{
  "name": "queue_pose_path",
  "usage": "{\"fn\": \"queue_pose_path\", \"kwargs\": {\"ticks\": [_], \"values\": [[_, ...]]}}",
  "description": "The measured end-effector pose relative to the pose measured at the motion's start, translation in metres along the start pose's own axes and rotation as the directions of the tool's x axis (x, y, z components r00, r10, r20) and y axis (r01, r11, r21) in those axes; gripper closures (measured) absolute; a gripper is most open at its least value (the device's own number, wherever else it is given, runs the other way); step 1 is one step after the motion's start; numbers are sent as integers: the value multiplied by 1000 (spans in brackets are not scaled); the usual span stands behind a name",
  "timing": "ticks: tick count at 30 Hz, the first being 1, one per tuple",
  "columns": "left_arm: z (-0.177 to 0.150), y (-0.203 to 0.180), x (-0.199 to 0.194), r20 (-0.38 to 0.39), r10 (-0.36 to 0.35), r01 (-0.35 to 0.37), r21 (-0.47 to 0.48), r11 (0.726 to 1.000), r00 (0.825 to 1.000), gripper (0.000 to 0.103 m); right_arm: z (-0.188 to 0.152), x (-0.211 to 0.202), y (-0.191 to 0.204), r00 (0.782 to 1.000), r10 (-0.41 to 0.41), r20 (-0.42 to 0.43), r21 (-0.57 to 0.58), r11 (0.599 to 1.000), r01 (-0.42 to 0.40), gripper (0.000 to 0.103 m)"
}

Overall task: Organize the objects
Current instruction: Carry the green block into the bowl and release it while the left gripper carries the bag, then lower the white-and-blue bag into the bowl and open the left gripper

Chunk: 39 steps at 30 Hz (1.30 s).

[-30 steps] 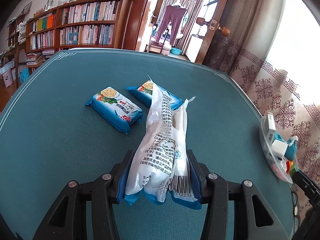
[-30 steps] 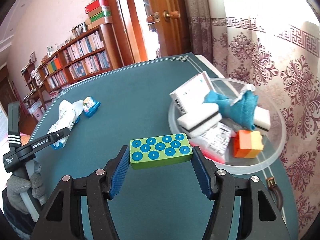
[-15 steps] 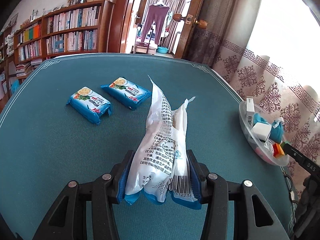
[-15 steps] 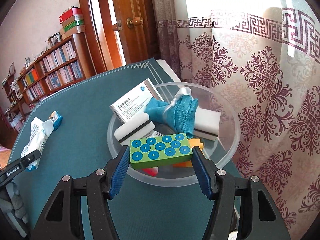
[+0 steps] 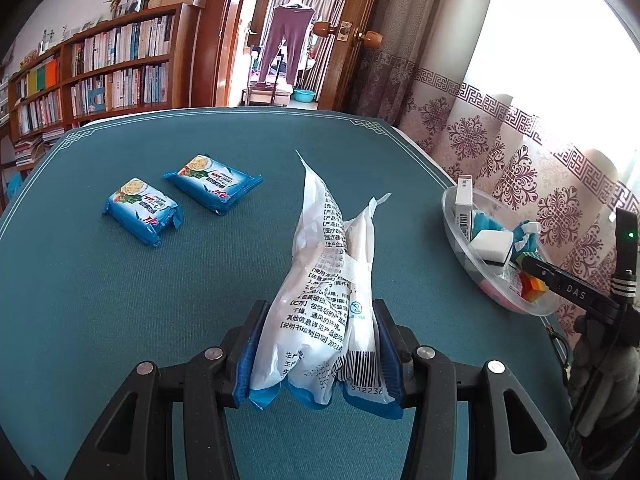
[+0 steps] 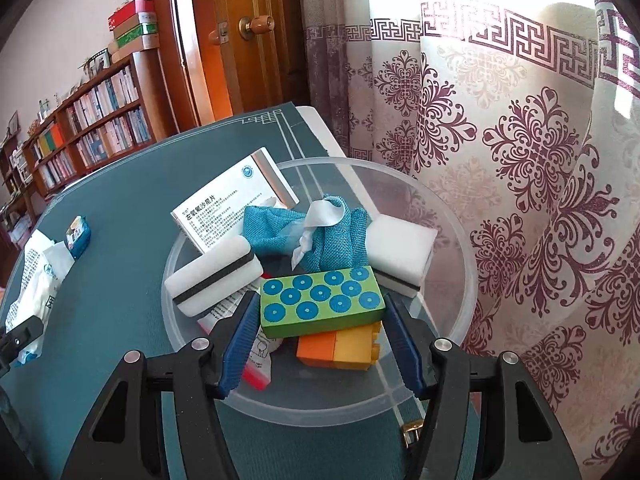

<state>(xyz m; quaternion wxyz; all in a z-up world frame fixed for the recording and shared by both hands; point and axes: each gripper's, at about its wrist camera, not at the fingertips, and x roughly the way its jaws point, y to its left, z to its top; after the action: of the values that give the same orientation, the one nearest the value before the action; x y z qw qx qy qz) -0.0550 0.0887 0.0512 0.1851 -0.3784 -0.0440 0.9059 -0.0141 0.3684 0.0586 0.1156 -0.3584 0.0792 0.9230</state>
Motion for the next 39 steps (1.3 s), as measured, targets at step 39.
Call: {"fn": "queue_pose_path", "kwargs": {"ticks": [39], "values": [[38,-135,12,-9,-200,198,194,961,980,50,-33,-61,-28,990,35,134,-40,999,-30,39]]}}
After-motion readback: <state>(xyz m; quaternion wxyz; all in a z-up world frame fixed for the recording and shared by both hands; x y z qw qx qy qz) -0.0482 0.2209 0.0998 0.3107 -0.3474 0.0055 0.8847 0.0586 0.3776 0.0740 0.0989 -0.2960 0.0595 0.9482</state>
